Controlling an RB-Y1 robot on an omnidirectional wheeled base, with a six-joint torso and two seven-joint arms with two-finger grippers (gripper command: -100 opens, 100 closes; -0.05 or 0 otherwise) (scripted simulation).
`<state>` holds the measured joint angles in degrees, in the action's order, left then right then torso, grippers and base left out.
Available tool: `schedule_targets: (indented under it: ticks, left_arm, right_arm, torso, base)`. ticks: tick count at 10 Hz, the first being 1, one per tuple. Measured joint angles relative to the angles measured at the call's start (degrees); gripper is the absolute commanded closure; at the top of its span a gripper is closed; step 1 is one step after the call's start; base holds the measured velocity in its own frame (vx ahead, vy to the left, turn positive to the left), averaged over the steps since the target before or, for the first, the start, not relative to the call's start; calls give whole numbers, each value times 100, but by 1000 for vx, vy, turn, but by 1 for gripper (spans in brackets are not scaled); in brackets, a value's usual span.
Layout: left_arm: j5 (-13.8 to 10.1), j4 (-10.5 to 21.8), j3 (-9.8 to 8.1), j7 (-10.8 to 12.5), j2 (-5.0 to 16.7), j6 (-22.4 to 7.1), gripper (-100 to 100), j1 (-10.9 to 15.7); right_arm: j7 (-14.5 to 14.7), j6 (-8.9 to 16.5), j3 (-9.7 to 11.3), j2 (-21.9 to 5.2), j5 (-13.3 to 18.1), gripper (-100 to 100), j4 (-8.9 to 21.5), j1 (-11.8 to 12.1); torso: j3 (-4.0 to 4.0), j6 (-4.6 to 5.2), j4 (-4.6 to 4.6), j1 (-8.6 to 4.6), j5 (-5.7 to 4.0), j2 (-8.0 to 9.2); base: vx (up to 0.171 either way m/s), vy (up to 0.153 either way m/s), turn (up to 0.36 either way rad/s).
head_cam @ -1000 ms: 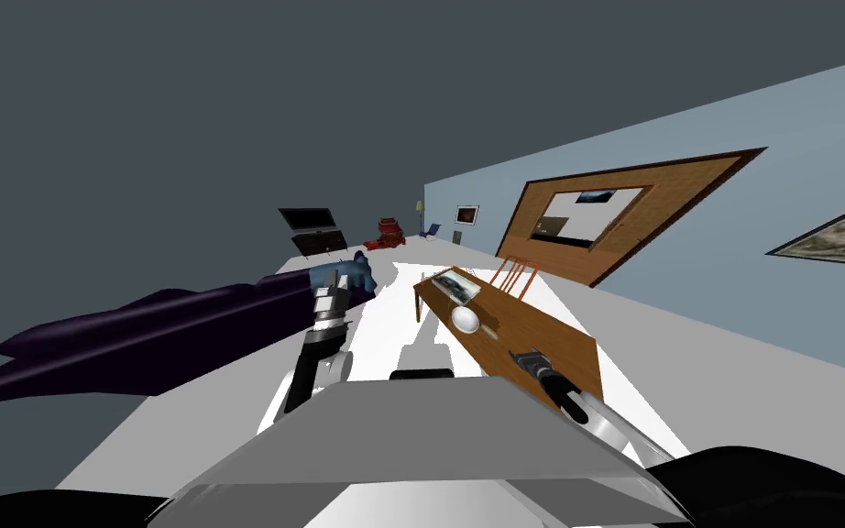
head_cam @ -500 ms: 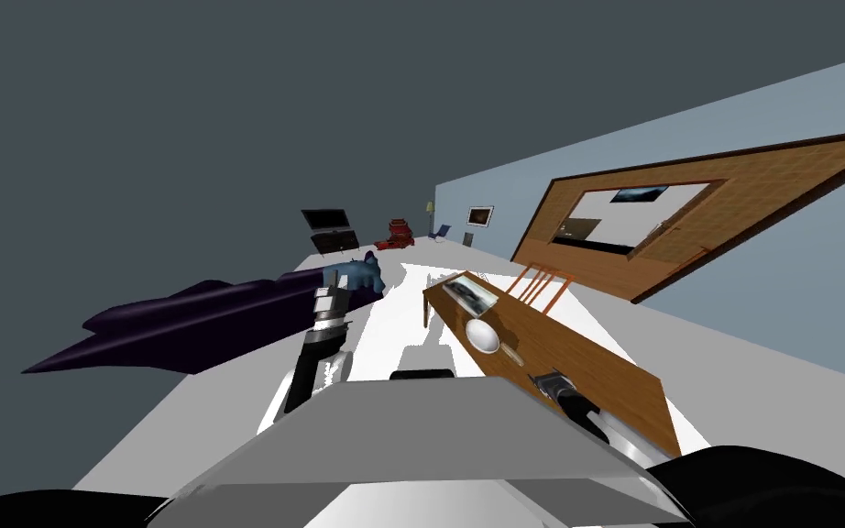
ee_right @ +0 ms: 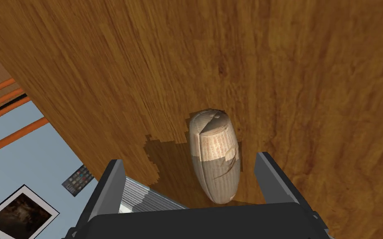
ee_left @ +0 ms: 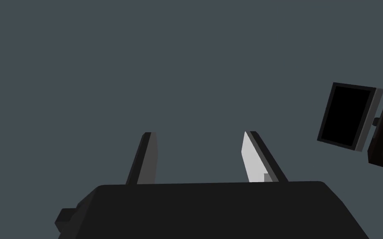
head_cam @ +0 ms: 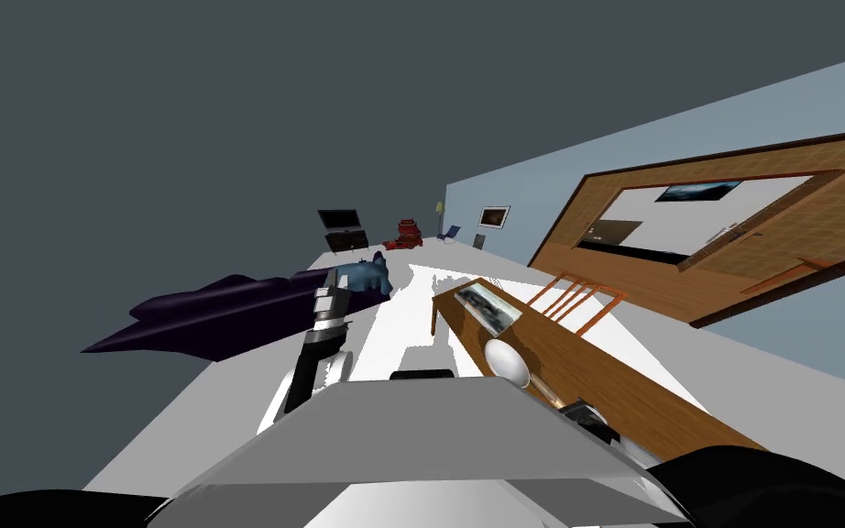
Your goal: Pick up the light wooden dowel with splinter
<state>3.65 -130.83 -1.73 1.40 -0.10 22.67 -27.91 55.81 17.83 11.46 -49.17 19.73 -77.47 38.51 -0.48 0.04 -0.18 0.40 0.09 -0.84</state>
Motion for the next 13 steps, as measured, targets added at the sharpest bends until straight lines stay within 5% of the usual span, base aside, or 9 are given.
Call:
schedule_targets:
  ticks: [2,4,5,6,10,11,13]
  left_arm:
    - [0,0,0,0,0,0,0,0]
    - [0,0,0,0,0,0,0,1]
    - [0,0,-1,0,0,0,0,2]
    - [0,0,0,0,0,0,0,2]
    - [0,1,-1,0,1,-1,0,3]
    - [0,1,-1,0,1,-1,0,2]
    - [0,0,-1,0,0,0,0,2]
  right_arm:
    - [25,113,174,-87,-16,-100,100,217]
    - [41,126,352,-65,-43,-100,354,166]
    - [42,123,363,-60,-42,0,368,165]
    - [42,123,361,-61,-42,-100,366,164]
    - [-29,142,440,215,41,-100,789,-167]
    - [-34,141,442,223,45,100,802,-175]
    - [-32,137,445,224,45,100,799,-173]
  torso:
    - [2,2,0,-8,-1,5]
    - [20,3,7,-13,-3,38]
    - [33,4,11,-16,-2,61]
    - [43,5,15,-19,-3,78]
    - [63,4,23,-43,-9,111]
    - [58,6,22,-34,-7,103]
    - [52,7,20,-23,-2,92]
  base:
    - [187,30,87]
    - [78,18,44]
    - [10,2,-2]
    - [-19,-28,90]
    - [-47,-47,88]
    - [-5,-1,-5]
    - [0,0,0]
